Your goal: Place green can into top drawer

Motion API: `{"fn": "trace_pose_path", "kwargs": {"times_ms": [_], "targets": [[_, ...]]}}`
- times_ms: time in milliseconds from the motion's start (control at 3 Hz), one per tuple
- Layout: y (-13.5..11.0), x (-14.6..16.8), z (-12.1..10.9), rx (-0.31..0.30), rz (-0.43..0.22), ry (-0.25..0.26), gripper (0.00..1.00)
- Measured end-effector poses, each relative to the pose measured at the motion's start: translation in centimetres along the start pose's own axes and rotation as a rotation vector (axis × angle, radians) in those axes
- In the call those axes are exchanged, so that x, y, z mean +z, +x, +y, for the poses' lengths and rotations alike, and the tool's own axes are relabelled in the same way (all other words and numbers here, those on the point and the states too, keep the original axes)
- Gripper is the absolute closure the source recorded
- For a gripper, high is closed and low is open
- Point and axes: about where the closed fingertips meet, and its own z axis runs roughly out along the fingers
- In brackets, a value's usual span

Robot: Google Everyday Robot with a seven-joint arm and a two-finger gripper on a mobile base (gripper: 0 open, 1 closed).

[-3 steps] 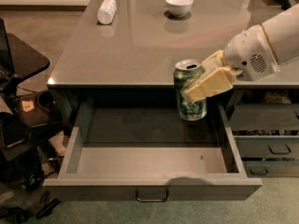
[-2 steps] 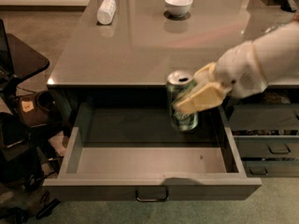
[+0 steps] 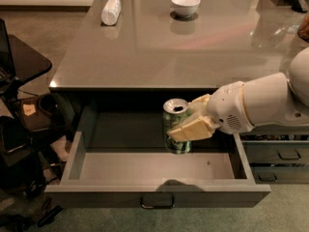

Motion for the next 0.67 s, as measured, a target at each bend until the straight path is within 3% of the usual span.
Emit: {"fn": "trace_pose_path", "kwargs": {"times_ms": [333,667], "targets": [[0.8,0.7,0.1,0.024,-0.025,0.018,1.0],[2.3,3.6,0.5,0.055,-0.079,0.047,1.0]]}}
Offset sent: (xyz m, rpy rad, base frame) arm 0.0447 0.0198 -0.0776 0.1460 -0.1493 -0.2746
